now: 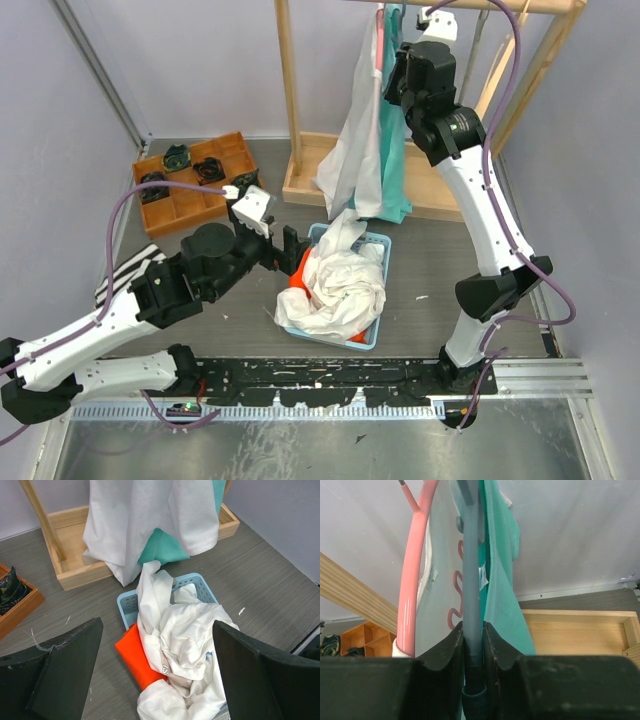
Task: Remove the t-shirt from the hanger
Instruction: Pick up the hanger from the clothesline.
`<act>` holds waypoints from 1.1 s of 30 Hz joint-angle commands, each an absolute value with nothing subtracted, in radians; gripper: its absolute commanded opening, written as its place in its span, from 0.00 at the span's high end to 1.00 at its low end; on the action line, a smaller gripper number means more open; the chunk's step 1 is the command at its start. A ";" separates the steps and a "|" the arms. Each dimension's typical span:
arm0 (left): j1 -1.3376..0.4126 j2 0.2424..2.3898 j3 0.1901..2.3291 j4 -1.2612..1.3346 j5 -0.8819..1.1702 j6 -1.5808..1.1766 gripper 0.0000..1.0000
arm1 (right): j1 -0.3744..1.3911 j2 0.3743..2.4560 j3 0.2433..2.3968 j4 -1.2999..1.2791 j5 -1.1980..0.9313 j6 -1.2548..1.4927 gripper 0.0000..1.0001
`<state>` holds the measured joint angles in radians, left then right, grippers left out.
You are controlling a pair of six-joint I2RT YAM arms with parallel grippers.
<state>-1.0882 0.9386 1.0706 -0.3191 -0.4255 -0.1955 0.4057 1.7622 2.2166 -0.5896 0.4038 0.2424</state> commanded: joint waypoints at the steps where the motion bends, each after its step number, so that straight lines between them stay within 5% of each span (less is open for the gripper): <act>1: -1.085 0.932 1.084 -0.317 -0.436 -0.202 0.02 | 0.407 1.733 2.258 -0.559 0.439 0.218 0.80; 11: -1.085 0.966 1.111 -0.321 -0.442 -0.192 0.02 | 0.407 1.652 2.211 -0.503 0.451 0.171 0.96; 33: -1.085 0.995 1.121 -0.289 -0.464 -0.192 0.02 | 0.407 1.464 2.066 -0.471 0.414 0.086 0.99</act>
